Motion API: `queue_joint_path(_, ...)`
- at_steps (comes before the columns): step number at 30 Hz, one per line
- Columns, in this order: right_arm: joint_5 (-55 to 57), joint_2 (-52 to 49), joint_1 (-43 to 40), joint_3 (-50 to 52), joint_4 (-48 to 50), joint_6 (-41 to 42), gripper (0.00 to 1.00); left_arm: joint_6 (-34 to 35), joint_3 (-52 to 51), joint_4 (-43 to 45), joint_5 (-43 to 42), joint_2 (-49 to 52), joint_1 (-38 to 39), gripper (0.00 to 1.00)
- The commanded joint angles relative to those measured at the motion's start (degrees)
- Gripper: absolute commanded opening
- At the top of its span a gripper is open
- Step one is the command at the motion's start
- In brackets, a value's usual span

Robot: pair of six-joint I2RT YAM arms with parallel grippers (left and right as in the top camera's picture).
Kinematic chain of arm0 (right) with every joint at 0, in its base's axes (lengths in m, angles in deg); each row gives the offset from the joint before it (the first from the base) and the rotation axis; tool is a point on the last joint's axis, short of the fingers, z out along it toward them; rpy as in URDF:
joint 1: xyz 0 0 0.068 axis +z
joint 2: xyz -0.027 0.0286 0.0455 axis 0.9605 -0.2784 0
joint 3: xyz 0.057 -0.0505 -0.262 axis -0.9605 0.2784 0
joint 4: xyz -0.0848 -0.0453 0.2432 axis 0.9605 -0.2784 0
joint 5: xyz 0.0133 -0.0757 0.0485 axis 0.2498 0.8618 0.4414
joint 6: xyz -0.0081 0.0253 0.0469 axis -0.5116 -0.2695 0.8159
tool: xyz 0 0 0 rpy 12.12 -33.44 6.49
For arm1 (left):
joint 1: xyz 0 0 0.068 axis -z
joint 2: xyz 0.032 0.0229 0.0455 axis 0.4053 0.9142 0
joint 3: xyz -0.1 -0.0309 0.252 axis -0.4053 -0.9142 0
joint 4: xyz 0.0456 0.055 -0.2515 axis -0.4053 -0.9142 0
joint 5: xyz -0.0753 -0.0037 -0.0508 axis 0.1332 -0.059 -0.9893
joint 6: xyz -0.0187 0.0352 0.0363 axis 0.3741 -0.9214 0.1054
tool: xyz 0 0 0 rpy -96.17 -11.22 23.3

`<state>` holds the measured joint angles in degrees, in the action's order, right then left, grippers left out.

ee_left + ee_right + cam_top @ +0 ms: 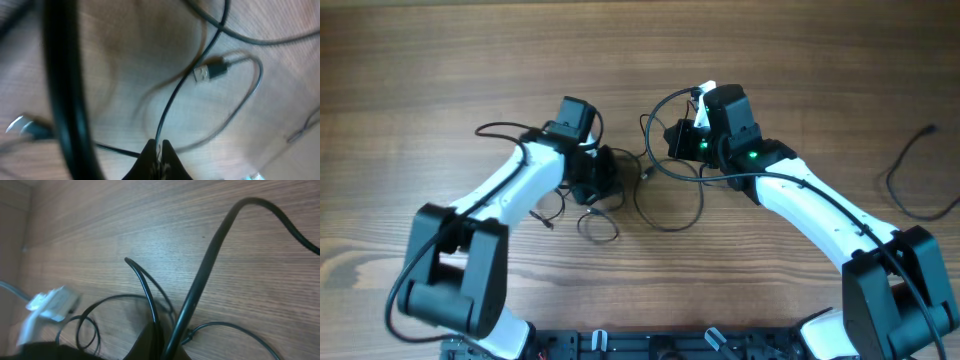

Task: Untangle cables

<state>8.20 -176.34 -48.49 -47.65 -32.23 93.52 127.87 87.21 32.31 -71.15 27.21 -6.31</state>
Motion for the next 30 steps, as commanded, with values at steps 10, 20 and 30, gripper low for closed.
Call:
queue_joint_path(10,3.58,0.07,0.31,-0.22,-2.64,-1.11,0.05,-26.01,19.52,-24.92,-2.67,-10.99,-28.11,0.04)
queue_joint_path(20,3.54,0.07,0.31,-0.22,-3.13,-0.96,0.05,-27.26,15.91,3.04,3.96,-9.86,-26.91,0.04)
queue_joint_path(30,4.04,0.07,0.31,-0.22,-3.85,-0.94,0.04,-21.42,15.08,-9.66,10.32,-3.50,-14.73,0.87)
